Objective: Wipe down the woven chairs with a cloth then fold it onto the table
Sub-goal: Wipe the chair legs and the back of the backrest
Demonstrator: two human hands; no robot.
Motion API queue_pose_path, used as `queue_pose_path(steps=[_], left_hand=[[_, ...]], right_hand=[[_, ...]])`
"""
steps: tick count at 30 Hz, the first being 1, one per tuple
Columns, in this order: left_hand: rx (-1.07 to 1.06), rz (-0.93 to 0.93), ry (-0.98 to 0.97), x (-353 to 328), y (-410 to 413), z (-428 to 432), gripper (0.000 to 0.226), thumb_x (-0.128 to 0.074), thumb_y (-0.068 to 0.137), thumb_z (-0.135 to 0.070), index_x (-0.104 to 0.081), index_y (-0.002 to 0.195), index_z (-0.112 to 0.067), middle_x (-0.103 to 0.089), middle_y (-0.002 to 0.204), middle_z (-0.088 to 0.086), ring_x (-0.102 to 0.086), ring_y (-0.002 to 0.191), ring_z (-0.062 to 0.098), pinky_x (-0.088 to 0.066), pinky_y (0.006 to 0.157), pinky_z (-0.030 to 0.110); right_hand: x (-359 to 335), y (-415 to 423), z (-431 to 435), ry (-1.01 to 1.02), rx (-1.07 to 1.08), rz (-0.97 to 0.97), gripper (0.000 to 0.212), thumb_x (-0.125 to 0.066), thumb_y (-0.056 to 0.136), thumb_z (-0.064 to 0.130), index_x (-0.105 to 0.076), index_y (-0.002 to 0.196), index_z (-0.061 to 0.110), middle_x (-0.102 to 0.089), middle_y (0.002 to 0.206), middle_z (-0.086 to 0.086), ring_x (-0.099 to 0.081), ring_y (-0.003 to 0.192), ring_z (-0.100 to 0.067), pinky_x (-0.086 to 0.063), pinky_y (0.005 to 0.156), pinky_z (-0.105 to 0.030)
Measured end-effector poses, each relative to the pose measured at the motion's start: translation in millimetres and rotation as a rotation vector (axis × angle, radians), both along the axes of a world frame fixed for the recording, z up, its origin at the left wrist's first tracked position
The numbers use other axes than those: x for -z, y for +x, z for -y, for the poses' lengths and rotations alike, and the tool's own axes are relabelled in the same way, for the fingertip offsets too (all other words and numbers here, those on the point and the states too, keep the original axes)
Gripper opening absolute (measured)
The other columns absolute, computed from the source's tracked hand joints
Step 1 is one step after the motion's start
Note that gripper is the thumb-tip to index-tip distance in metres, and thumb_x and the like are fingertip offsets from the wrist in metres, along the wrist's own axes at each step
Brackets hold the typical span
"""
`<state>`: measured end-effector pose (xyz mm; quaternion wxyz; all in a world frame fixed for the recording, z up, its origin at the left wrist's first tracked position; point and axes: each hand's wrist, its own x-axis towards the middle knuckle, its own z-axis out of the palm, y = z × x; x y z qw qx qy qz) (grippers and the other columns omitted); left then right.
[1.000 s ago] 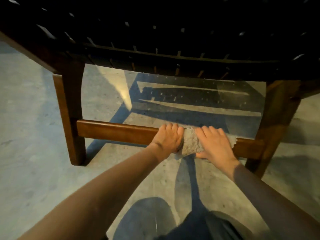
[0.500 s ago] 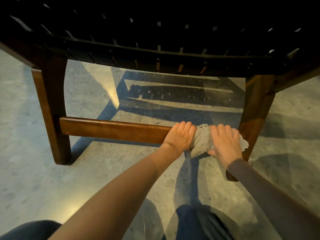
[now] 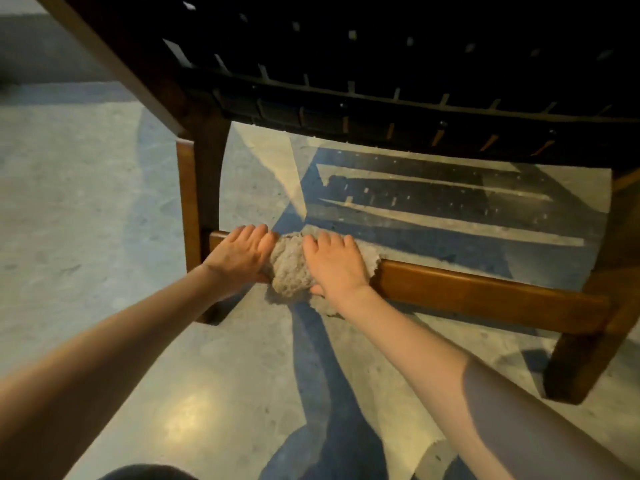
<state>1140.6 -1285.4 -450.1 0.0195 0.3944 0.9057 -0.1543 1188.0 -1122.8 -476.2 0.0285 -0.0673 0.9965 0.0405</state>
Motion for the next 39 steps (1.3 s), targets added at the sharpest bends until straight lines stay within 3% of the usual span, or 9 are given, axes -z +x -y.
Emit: queue_pose_path(steps=[8, 12, 15, 20, 25, 29, 32, 36, 39], left_hand=[[-0.072, -0.077, 0.032, 1, -13, 40, 0.050, -0.087, 0.057, -0.003, -0.065, 0.100, 0.010, -0.066, 0.091, 0.027, -0.066, 0.082, 0.040, -0.053, 0.082, 0.047], [-0.151, -0.025, 0.030, 10, -14, 35, 0.053, -0.063, 0.089, -0.024, -0.042, 0.133, -0.002, -0.050, 0.130, 0.017, -0.049, 0.120, 0.032, -0.029, 0.110, 0.041], [-0.217, 0.145, 0.062, 5, -13, 22, 0.054, -0.052, 0.095, -0.032, -0.028, 0.141, -0.016, -0.038, 0.143, 0.006, -0.035, 0.133, 0.023, -0.015, 0.116, 0.038], [-0.314, 0.265, 0.292, -15, 6, -18, 0.035, -0.053, 0.094, -0.015, -0.054, 0.128, -0.019, -0.056, 0.127, 0.008, -0.055, 0.115, 0.026, -0.048, 0.096, 0.038], [-0.429, 0.360, 0.573, -39, 21, -22, 0.031, -0.051, 0.092, -0.007, -0.065, 0.118, -0.016, -0.065, 0.114, 0.009, -0.063, 0.101, 0.026, -0.052, 0.088, 0.039], [-0.513, 0.442, 0.974, -55, 38, -15, 0.032, -0.048, 0.093, -0.008, -0.064, 0.119, -0.018, -0.069, 0.110, 0.005, -0.063, 0.101, 0.019, -0.052, 0.085, 0.031], [-0.495, 0.559, 1.190, -57, 49, -15, 0.022, -0.049, 0.094, -0.010, -0.068, 0.104, -0.018, -0.070, 0.097, 0.002, -0.061, 0.089, 0.009, -0.051, 0.076, 0.029], [-0.406, 0.570, 1.200, -53, 55, -14, 0.016, -0.051, 0.093, -0.011, -0.062, 0.098, -0.021, -0.054, 0.100, 0.003, -0.039, 0.099, 0.007, -0.031, 0.082, 0.020], [-0.383, 0.693, 1.098, -54, 50, -4, 0.035, -0.056, 0.086, -0.004, -0.058, 0.120, -0.015, -0.044, 0.108, -0.004, -0.037, 0.105, 0.007, -0.032, 0.090, 0.017]], right_hand=[[2, -38, 48, -0.081, -0.146, 0.002, 0.077, -0.074, 0.074, 0.048, -0.034, 0.127, 0.008, -0.051, 0.126, -0.014, -0.050, 0.116, -0.032, -0.039, 0.093, -0.041], [0, -27, 25, -0.133, -0.201, 0.000, 0.079, -0.071, 0.071, 0.057, -0.037, 0.126, 0.011, -0.052, 0.123, -0.008, -0.049, 0.115, -0.028, -0.040, 0.094, -0.038], [0, -11, -6, -0.134, -0.167, 0.011, 0.083, -0.067, 0.073, 0.060, -0.035, 0.133, 0.014, -0.049, 0.129, -0.006, -0.045, 0.121, -0.026, -0.038, 0.096, -0.036], [-10, 24, -42, -0.187, -0.007, 0.097, 0.088, -0.062, 0.077, 0.063, -0.027, 0.144, 0.018, -0.043, 0.134, -0.003, -0.037, 0.120, -0.025, -0.032, 0.095, -0.036], [-41, 36, -54, -0.226, 0.054, -0.059, 0.034, -0.049, 0.097, 0.024, -0.048, 0.131, 0.025, -0.057, 0.121, 0.001, -0.047, 0.111, -0.021, -0.033, 0.089, -0.033], [-71, 33, -42, -0.724, 0.381, -0.194, 0.015, -0.056, 0.093, 0.023, -0.061, 0.107, 0.020, -0.062, 0.093, 0.004, -0.059, 0.092, -0.018, -0.039, 0.070, -0.027], [-88, 26, -19, -1.187, 0.598, -0.152, 0.009, -0.057, 0.092, 0.022, -0.055, 0.100, 0.026, -0.061, 0.095, 0.008, -0.060, 0.095, -0.013, -0.045, 0.071, -0.024], [-97, 21, 10, -1.745, 0.616, 0.124, 0.020, -0.061, 0.092, 0.028, -0.059, 0.111, 0.024, -0.070, 0.106, 0.000, -0.068, 0.096, -0.012, -0.055, 0.081, -0.030], [-86, 19, 25, -1.711, 0.590, 0.102, 0.031, -0.066, 0.088, 0.028, -0.060, 0.119, 0.022, -0.069, 0.112, 0.001, -0.065, 0.105, -0.013, -0.054, 0.086, -0.030]])
